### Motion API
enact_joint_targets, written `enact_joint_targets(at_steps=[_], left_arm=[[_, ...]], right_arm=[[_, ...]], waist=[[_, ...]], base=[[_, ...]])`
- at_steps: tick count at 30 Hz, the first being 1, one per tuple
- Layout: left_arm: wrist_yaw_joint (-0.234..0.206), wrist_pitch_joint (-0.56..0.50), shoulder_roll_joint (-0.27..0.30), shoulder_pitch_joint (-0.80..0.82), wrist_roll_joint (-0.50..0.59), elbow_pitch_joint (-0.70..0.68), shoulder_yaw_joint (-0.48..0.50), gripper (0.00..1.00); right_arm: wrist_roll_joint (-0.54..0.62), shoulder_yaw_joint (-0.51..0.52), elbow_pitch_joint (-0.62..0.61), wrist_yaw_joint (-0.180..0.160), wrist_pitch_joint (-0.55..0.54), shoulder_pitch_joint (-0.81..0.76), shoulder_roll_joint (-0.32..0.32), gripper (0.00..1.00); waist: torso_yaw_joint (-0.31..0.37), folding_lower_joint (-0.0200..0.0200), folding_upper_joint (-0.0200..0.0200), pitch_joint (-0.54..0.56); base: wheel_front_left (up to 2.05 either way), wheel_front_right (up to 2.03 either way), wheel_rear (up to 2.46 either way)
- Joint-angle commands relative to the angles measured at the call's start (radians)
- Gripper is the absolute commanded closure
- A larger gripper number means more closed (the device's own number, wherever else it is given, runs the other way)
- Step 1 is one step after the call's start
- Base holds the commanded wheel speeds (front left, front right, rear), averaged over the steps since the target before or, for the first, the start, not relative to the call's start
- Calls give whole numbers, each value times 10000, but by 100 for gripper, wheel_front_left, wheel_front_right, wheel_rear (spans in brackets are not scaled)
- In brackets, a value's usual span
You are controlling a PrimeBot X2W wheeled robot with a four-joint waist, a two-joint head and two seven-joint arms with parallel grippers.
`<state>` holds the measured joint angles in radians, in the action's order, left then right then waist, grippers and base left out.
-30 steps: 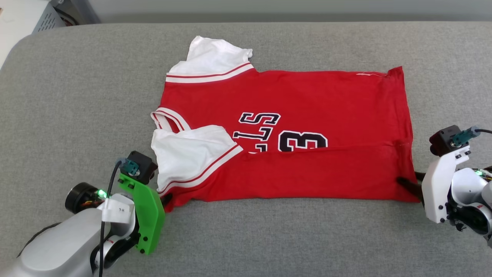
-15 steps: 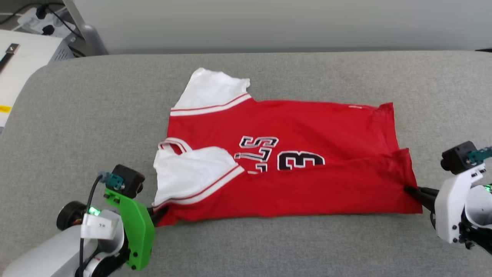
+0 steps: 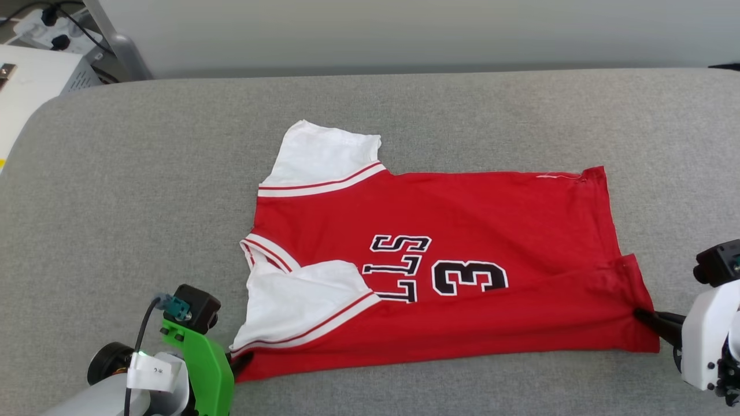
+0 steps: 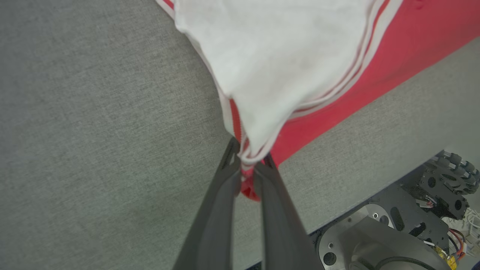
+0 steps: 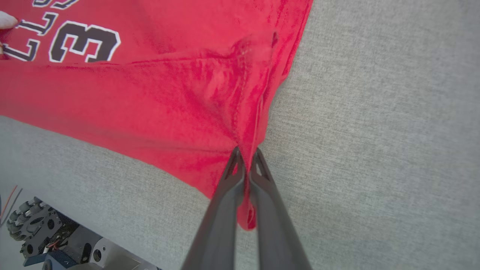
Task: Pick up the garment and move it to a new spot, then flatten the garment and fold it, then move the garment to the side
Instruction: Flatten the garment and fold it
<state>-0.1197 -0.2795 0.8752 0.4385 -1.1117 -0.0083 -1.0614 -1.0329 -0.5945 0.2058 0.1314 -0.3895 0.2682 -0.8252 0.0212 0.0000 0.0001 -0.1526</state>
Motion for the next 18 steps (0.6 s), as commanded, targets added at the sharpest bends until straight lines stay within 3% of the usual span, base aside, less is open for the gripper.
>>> enact_joint_targets(at_steps=[1, 11, 12, 13, 14, 18], left_arm=[[2, -2, -123, -154, -30, 289, -24, 100], [500, 316, -846, -59, 116, 1835, -221, 100], [505, 413, -829, -24, 188, 1889, -200, 58], [482, 560, -788, 25, 270, 1929, -143, 0], [486, 678, -754, 54, 293, 1923, -81, 0], [489, 1256, -468, 219, 168, 1728, 425, 0]], right_arm=[[122, 79, 224, -7, -50, -114, 189, 100], [686, 90, 1363, -7, 441, -108, 1144, 100], [731, 101, 1377, -7, 552, -121, 1154, 86], [776, 176, 1386, -7, 737, -149, 1157, 8], [792, 254, 1355, -7, 894, -180, 1161, 0], [923, 723, 942, -7, 1693, -416, 1063, 0]], waist=[[49, 0, -1, -222], [-33, 0, -1, -374], [-47, 0, -1, -327], [-73, 0, -1, -265], [-89, 0, -1, -218], [-139, 0, -1, -9]], base=[[0, 0, 0], [0, 0, 0], [0, 0, 0], [0, 0, 0], [0, 0, 0], [0, 0, 0]])
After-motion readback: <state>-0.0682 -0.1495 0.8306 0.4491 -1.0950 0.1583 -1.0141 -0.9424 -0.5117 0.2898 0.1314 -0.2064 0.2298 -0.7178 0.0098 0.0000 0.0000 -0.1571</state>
